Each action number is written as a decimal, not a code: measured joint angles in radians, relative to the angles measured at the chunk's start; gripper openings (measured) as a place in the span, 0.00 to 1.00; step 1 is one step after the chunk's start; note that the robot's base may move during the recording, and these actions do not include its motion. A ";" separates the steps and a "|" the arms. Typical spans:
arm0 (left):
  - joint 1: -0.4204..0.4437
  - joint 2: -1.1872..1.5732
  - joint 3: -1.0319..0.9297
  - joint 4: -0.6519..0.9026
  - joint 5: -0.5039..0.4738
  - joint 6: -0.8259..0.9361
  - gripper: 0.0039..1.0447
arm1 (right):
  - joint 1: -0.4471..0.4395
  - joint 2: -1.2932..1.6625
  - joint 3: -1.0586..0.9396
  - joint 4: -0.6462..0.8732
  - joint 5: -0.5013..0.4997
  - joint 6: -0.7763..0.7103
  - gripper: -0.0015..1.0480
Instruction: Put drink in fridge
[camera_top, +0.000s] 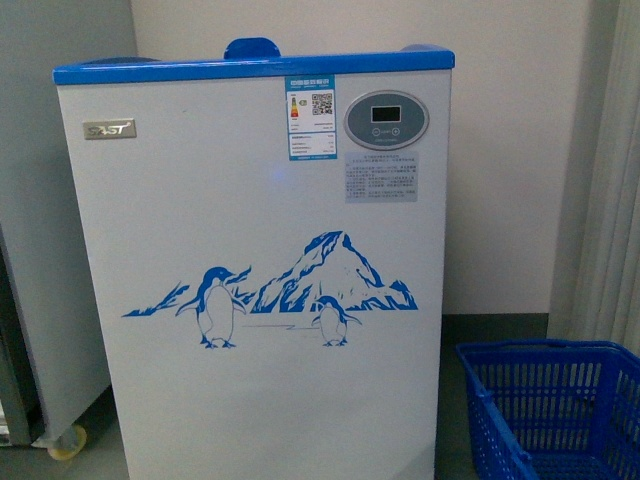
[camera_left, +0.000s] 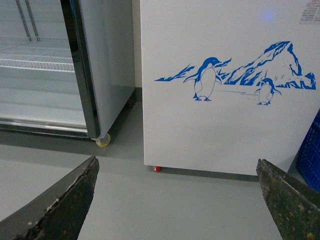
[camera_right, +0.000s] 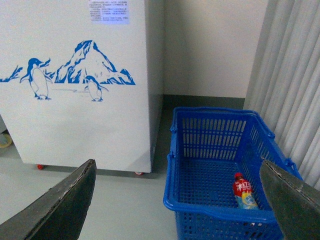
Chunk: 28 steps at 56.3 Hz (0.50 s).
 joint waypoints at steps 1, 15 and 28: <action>0.000 0.000 0.000 0.000 0.000 0.000 0.92 | 0.000 0.000 0.000 0.000 0.000 0.000 0.93; 0.000 0.000 0.000 0.000 0.000 0.000 0.92 | 0.000 0.000 0.000 0.000 0.000 0.000 0.93; 0.000 0.000 0.000 0.000 0.000 0.000 0.92 | 0.000 0.000 0.000 0.000 0.000 0.000 0.93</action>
